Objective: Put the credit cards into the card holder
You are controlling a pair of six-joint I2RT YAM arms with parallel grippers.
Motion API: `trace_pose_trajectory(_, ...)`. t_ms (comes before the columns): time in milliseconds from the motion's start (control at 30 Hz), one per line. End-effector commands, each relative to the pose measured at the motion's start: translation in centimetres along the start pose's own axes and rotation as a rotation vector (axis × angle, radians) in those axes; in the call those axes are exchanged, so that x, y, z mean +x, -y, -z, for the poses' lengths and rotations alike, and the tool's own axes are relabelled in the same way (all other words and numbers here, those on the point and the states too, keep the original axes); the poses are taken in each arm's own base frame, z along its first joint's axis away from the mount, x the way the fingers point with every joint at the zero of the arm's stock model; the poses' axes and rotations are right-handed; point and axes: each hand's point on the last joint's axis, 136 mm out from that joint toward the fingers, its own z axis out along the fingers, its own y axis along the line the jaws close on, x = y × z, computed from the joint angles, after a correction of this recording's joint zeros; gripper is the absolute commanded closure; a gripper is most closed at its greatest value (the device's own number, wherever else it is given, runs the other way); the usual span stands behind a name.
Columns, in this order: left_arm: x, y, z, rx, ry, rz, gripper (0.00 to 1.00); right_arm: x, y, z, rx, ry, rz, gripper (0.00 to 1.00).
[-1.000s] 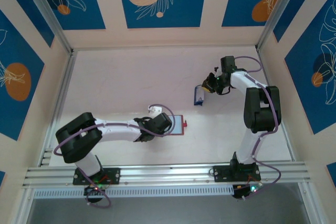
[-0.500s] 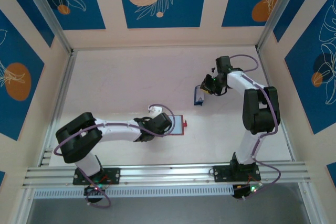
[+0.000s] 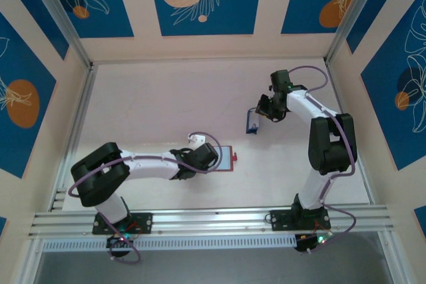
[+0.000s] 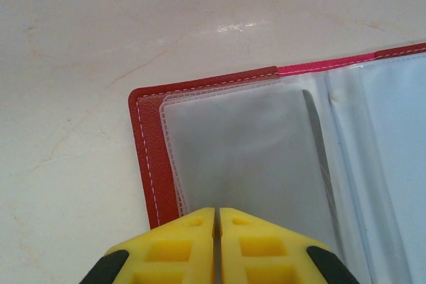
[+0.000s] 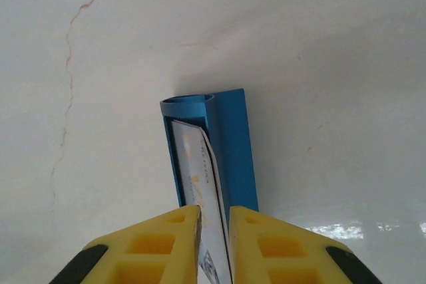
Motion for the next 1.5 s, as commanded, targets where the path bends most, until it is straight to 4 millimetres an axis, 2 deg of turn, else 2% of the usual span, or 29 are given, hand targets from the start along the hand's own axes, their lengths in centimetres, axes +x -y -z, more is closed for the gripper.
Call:
trace_pose_trajectory(0,3.0,-1.3,-0.8,-0.040,-0.123,-0.049,0.91,-0.2,-0.5,0.7,0.014,0.000,0.031,0.80)
trace_pose_trajectory(100,1.8,-0.5,0.3,0.004,-0.102,-0.055,0.91,0.0,-0.9,0.2,-0.005,-0.021,0.032,0.80)
trace_pose_trajectory(233,-0.7,0.5,2.9,0.070,-0.054,-0.054,0.88,0.4,-1.7,-0.3,-0.056,-0.050,0.030,0.80)
trace_pose_trajectory(333,-2.0,0.5,4.5,0.076,-0.034,-0.051,0.88,0.5,-1.1,-0.7,-0.018,-0.061,0.019,0.82)
trace_pose_trajectory(400,-2.4,0.3,5.2,0.083,-0.026,-0.044,0.87,0.6,-0.7,-0.8,0.004,-0.059,0.010,0.82)
trace_pose_trajectory(667,-3.5,-0.4,7.1,0.098,-0.006,-0.005,0.86,1.2,-1.1,-0.4,-0.011,-0.062,0.025,0.85)
trace_pose_trajectory(800,-3.9,-0.6,7.9,0.110,0.014,0.014,0.85,0.9,-0.3,-0.3,0.061,-0.049,0.028,0.84)
trace_pose_trajectory(1033,-3.4,-0.4,7.1,0.099,-0.013,0.015,0.85,0.9,-1.1,0.7,0.086,-0.010,0.074,0.81)
trace_pose_trajectory(1233,-3.2,-0.1,6.5,0.107,-0.032,0.009,0.85,0.8,-1.1,1.2,0.130,0.017,0.084,0.81)
trace_pose_trajectory(1467,-3.0,1.1,6.0,0.176,-0.071,-0.018,0.84,1.1,-0.2,1.7,0.180,0.006,0.093,0.80)
